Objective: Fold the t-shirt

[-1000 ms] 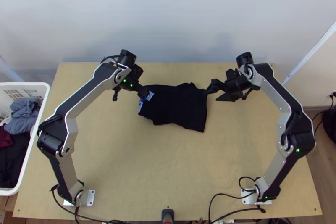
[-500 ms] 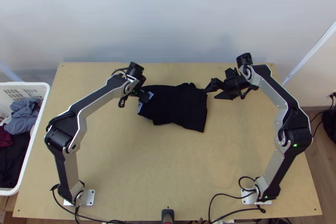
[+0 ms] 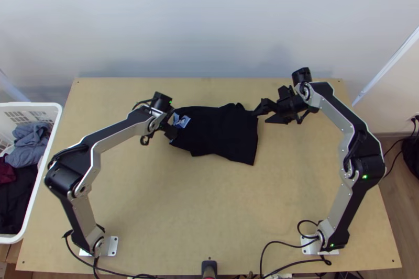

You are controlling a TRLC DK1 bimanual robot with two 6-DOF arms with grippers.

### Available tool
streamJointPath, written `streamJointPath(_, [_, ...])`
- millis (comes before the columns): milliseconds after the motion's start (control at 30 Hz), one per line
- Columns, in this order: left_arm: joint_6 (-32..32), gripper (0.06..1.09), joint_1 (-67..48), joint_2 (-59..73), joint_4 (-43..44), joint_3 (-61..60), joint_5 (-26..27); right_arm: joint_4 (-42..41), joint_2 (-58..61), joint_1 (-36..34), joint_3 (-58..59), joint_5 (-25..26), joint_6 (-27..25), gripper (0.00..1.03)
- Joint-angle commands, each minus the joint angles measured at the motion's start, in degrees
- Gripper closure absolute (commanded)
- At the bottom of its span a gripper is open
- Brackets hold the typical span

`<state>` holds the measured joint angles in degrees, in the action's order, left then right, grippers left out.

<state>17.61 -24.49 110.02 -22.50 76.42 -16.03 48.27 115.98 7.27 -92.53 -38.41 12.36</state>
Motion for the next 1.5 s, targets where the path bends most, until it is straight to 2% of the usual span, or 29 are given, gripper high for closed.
streamJointPath(0, [1.5, 0.09, 0.6, -1.4, -0.2, -5.3, -0.6, -2.2, 2.8, 0.3, 3.1, 0.5, -2.3, 0.03])
streamJointPath(300, [1.0, 0.09, 2.0, -5.1, 0.0, -6.4, 0.2, -5.5, 6.3, 2.1, 5.6, 0.6, -2.9, 0.03])
streamJointPath(367, [-2.5, 0.1, 3.2, -7.0, -2.3, -3.3, 4.6, -5.6, 6.7, 3.1, 5.5, 0.6, -2.8, 0.03])
streamJointPath(533, [-14.3, 0.1, 8.5, -7.7, -14.2, 10.7, 17.2, -6.2, 7.9, 6.7, 4.0, 0.6, -2.1, 0.03])
streamJointPath(700, [-16.7, 0.1, 9.5, -10.3, -17.3, 14.9, 18.1, -6.2, 10.8, 11.4, -0.7, 1.3, -0.7, 0.03])
streamJointPath(800, [-18.1, 0.1, 9.6, -12.4, -18.3, 15.4, 18.3, -6.2, 12.5, 14.3, -4.4, 3.5, -0.1, 0.03])
streamJointPath(867, [-19.2, 0.1, 10.3, -13.6, -18.8, 15.6, 19.9, -5.6, 13.4, 15.4, -6.2, 6.2, 5.0, 0.04])
streamJointPath(900, [-19.7, 0.1, 10.6, -14.1, -19.2, 15.6, 20.6, -5.3, 13.8, 15.6, -6.4, 6.5, 7.8, 0.11])
streamJointPath(933, [-20.0, 0.1, 11.0, -14.6, -19.4, 15.6, 20.8, -5.0, 13.9, 15.7, -6.7, 6.5, 9.2, 0.22])
streamJointPath(967, [-20.0, 0.1, 11.2, -14.9, -19.8, 15.5, 20.8, -5.0, 13.3, 15.9, -6.6, 6.5, 9.2, 0.44])
streamJointPath(1000, [-20.2, 0.1, 11.6, -15.2, -19.9, 15.5, 20.9, -6.4, 12.3, 16.3, -6.3, 7.1, 9.2, 0.79])
streamJointPath(1033, [-20.2, 0.1, 12.0, -15.6, -19.9, 15.5, 20.9, -9.0, 11.2, 16.3, -5.0, 7.5, 9.9, 0.92])
streamJointPath(1067, [-20.2, 0.1, 12.4, -15.9, -19.9, 15.4, 21.0, -10.6, 10.3, 16.3, -4.1, 7.5, 10.1, 1.0])
streamJointPath(1200, [-20.4, 0.1, 13.6, -16.2, -20.0, 15.2, 21.0, -8.7, 10.0, 16.2, -5.5, 7.7, 10.6, 1.0])
streamJointPath(1233, [-20.6, 0.1, 13.8, -16.2, -20.0, 15.2, 21.0, -8.8, 9.7, 15.9, -5.5, 9.1, 10.8, 1.0])
streamJointPath(1367, [-21.5, 0.1, 13.9, -16.3, -19.9, 15.2, 21.0, -13.3, 9.7, 11.7, -5.1, 10.2, 17.3, 1.0])
streamJointPath(1467, [-21.8, 0.1, 13.9, -16.6, -20.0, 15.2, 21.0, -17.3, 9.3, 7.9, -4.9, 13.3, 20.9, 1.0])
